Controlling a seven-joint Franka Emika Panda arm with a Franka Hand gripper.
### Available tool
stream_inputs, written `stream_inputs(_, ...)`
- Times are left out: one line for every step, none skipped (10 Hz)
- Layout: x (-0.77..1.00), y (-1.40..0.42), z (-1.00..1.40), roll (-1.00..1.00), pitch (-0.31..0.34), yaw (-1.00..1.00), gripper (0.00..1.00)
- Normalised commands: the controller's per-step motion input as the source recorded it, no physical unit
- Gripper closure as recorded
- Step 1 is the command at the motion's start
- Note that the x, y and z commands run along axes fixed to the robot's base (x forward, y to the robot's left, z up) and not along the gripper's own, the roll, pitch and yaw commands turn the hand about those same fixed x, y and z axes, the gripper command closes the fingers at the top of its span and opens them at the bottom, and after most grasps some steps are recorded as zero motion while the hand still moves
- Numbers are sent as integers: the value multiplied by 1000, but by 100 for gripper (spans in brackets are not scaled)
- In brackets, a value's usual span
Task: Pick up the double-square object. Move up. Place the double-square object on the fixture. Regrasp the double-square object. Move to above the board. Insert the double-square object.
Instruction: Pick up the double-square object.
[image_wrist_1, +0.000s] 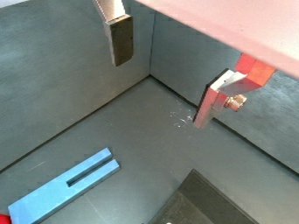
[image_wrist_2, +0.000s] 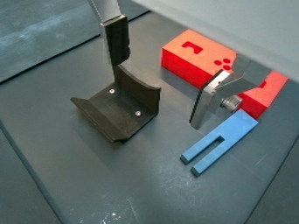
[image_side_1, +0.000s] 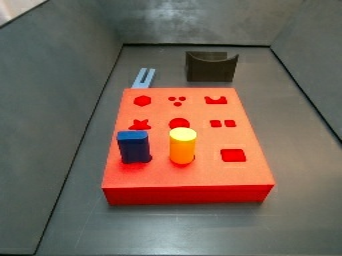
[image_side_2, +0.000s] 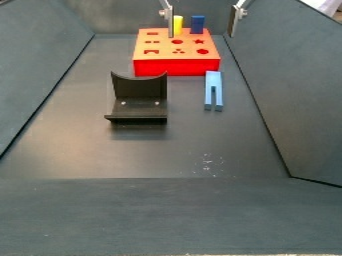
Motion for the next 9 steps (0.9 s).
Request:
stream_inputs(506,169,-60,-17,130,-397,0)
stream_inputs(0,-217,-449,-134,-67,-251,0)
stream_inputs(-223,-746,-411,-33,-114,191,0)
stream_inputs(-189,-846,-809,1,0,129,0)
stream_inputs(-369,-891,-834,127,20,171,0)
stream_inputs(-489,-794,-1000,87,27,40,0)
stream_inputs(-751,-406,-1000,51,0,0,0)
stream_inputs(-814,-11,-797,90,-163,-289,0)
stream_inputs(-446,0,-637,0,-204,-154,0)
